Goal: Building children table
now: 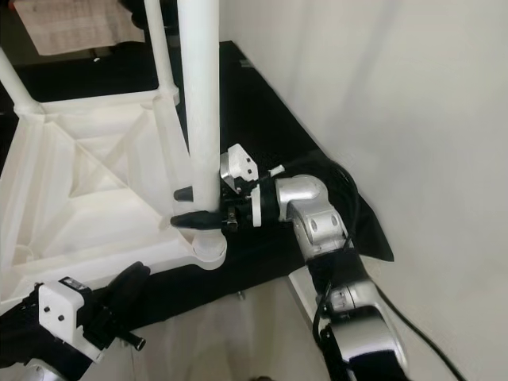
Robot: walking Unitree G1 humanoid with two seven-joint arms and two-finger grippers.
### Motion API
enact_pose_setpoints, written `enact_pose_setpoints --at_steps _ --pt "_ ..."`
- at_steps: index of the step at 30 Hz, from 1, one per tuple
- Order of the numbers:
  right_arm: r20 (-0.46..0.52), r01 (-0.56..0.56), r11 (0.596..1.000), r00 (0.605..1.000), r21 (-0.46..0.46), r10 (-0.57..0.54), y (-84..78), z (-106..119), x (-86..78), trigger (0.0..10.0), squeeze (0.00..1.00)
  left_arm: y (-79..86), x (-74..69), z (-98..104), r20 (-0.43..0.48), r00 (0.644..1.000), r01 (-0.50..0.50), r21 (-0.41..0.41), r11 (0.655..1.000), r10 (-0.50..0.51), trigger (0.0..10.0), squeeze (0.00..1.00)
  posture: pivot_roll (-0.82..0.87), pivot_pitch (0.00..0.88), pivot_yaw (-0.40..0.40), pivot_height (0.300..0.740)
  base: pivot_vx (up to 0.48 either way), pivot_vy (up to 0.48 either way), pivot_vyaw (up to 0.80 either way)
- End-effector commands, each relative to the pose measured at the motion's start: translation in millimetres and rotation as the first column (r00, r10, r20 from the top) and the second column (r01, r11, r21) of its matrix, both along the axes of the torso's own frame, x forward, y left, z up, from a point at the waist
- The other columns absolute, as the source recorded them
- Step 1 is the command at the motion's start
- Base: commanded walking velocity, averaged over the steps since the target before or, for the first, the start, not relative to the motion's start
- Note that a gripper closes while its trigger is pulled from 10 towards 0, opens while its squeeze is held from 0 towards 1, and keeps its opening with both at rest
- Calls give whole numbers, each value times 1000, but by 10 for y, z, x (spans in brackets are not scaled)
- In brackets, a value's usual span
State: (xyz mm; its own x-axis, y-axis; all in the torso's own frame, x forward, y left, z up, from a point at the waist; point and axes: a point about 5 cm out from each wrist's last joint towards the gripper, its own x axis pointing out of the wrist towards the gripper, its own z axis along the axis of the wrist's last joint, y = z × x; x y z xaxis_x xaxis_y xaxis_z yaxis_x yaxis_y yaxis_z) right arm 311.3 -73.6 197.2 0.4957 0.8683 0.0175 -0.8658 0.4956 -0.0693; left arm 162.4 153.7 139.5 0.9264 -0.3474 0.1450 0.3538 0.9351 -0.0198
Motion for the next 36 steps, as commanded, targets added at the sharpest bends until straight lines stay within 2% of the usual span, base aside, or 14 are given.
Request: enact_pose_setpoints --at_steps 1,2,4,13,14,18,19,20,24,28,29,30,32,36 --pt "-80 330 941 939 -68 -335 -93 -176 -11 0 0 -13 -3 6 3 1000 5 -11 1000 -5 10000 0 -106 131 -45 740 0 0 0" --pt "-96 399 914 910 -70 -404 -54 -233 -119 0 0 -10 1 7 5 1000 4 -10 1000 -4 10000 0 -107 130 -44 740 0 0 0" --pt "-100 380 922 917 -71 -385 6 -253 -161 0 0 -8 9 3 5 1000 2 -9 1000 -2 10000 0 -110 121 -39 740 0 0 0" --pt "-84 333 940 937 -68 -339 74 -186 -107 0 0 -1 16 5 11 1000 -10 -9 1000 10 10000 0 -104 123 -59 740 0 0 0" --pt "-83 307 949 946 -74 -312 115 -161 -110 10000 0 1 17 9 14 1000 -17 -10 1000 17 10000 0 -103 125 -59 740 0 0 0" --pt "-70 253 965 964 -68 -258 201 -76 -126 10000 0 -1 19 14 16 1000 -21 -10 1000 21 10000 0 -102 126 -57 740 0 0 0" --pt "-56 174 984 983 -41 -176 253 15 -105 10000 1000 -5 20 15 16 1000 -18 -11 1000 18 10000 0 -100 127 -58 740 0 0 0" --pt "-56 174 984 983 -41 -176 253 15 -105 10000 1000 -5 20 15 16 1000 -18 -11 1000 18 10000 0 -100 127 -58 740 0 0 0" --pt "13 -48 999 999 -3 48 296 238 -21 10000 1000 -19 23 17 16 1000 -13 -12 1000 13 10000 0 -95 127 -60 740 0 0 0" --pt "105 -238 966 963 -100 248 263 306 25 10000 1000 -27 22 21 17 1000 -12 -14 1000 12 10000 0 -89 128 -58 740 0 0 0" --pt "114 -302 942 941 -148 319 248 297 32 10000 722 -29 20 22 17 1000 -12 -14 1000 13 10000 0 -76 129 -57 740 0 0 0" --pt "103 -368 909 914 -197 392 234 277 50 10000 0 -32 17 23 17 1000 -13 -14 1000 13 10000 0 -68 130 -58 740 0 0 0" --pt "83 -449 857 873 -253 481 206 259 79 10000 0 -39 11 25 17 1000 -13 -14 1000 13 10000 0 -61 130 -60 740 0 0 0" --pt "46 -499 826 849 -263 527 188 266 115 10000 0 -43 2 26 16 1000 -12 -14 1000 13 10000 0 -56 133 -63 740 0 0 0"
